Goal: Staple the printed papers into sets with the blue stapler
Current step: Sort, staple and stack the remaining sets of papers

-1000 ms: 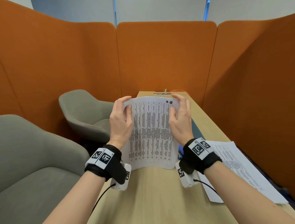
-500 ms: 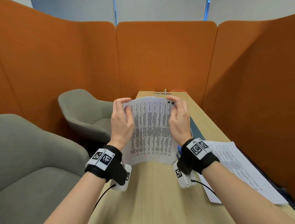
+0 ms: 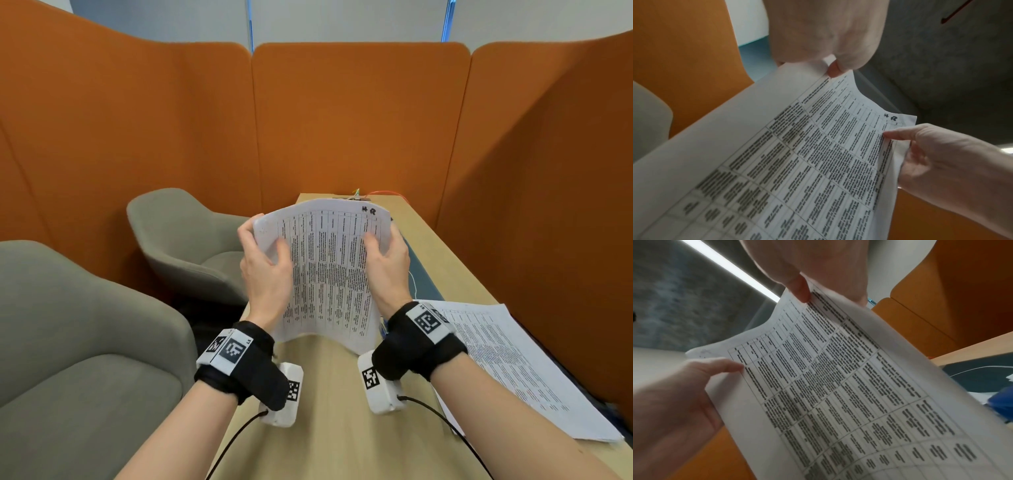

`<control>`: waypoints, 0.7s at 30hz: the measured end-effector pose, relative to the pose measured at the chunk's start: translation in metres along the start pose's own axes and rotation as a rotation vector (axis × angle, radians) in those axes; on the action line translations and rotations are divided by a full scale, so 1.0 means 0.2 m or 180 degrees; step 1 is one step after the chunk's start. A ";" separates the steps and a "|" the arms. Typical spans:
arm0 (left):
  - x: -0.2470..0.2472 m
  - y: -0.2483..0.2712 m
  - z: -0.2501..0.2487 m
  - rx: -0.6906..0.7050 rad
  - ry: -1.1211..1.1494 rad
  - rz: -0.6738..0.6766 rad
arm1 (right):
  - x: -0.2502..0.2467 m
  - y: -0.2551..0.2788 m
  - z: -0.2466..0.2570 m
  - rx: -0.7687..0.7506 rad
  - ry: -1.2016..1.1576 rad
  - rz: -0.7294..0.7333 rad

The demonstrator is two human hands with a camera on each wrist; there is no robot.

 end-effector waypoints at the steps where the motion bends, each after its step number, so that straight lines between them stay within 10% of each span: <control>1: 0.00 0.00 -0.01 0.0035 0.0023 -0.0036 | 0.00 0.00 0.00 -0.0005 -0.0032 -0.0025; 21: 0.07 0.02 0.26 -0.0668 0.0328 0.0378 | 0.02 0.03 -0.30 0.0931 -0.0277 0.0247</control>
Point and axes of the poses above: each hand's wrist, its own y-axis away from the middle knuckle, its own x-axis out of the palm, z = x × y, the point moved 10 cm from there along -y, towards the middle knuckle, and after that the axes turned 2 degrees about x, right-handed, at the moved point
